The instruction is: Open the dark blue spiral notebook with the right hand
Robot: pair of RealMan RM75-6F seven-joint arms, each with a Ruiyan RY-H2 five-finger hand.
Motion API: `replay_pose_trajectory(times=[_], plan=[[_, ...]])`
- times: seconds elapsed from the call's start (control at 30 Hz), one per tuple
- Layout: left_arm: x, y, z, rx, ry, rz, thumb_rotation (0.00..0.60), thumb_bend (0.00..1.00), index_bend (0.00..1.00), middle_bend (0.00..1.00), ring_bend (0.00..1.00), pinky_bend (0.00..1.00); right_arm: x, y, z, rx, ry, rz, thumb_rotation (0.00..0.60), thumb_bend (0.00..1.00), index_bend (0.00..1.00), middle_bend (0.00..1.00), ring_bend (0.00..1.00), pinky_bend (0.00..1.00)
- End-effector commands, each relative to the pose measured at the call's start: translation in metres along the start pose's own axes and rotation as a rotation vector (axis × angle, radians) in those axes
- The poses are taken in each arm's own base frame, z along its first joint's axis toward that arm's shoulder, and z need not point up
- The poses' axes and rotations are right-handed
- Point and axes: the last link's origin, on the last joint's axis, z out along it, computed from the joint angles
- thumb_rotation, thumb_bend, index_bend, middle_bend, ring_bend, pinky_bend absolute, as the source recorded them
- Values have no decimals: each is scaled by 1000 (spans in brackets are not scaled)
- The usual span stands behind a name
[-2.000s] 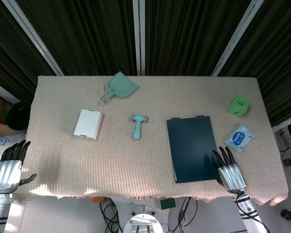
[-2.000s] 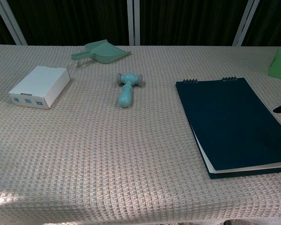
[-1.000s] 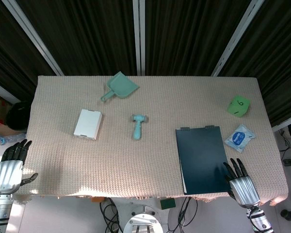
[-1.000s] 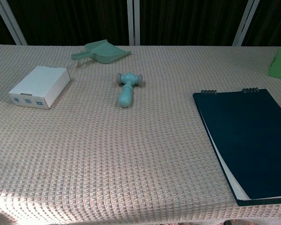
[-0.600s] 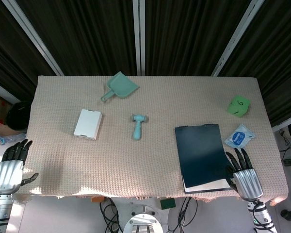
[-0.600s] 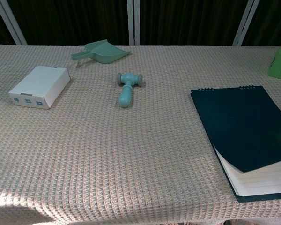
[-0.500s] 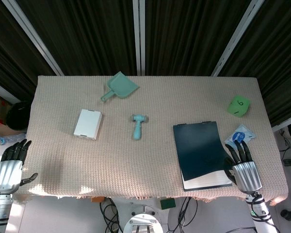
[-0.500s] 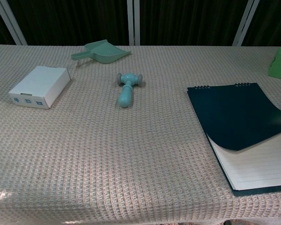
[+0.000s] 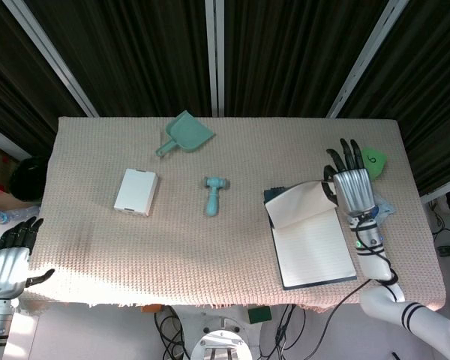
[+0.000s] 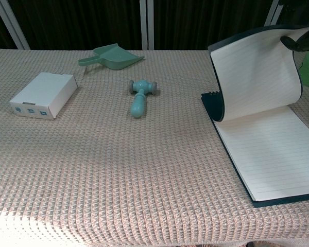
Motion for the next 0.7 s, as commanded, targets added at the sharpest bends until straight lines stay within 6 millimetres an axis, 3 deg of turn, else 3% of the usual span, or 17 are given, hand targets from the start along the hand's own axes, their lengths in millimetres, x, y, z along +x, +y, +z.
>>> replay_pose_trajectory(times=[0.03, 0.23, 0.37, 0.53, 0.63, 0.7], plan=[[-1, 1, 16, 14, -13, 5, 600, 60, 32, 60, 65, 123, -2, -7, 78, -108, -32, -10, 600, 660, 881, 215, 0, 0], [1, -2, 26, 51, -18, 16, 600, 60, 32, 60, 65, 123, -10, -20, 135, -197, -70, 8, 600, 659, 883, 217, 0, 0], [0, -2, 31, 58, -28, 18, 600, 59, 32, 60, 65, 123, -22, -32, 149, -216, -119, 6, 600, 649, 821, 200, 0, 0], [0, 0, 36, 54, -36, 24, 600, 59, 32, 60, 65, 123, -32, -38, 151, -254, -139, 1, 600, 623, 716, 180, 0, 0], [1, 0, 36, 50, -34, 26, 600, 60, 32, 60, 65, 123, -37, -36, 150, -267, -159, -31, 600, 509, 511, 107, 0, 0], [1, 0, 36, 50, -33, 25, 600, 59, 32, 60, 65, 123, -40, -35, 149, -272, -178, -26, 600, 343, 156, 19, 0, 0]])
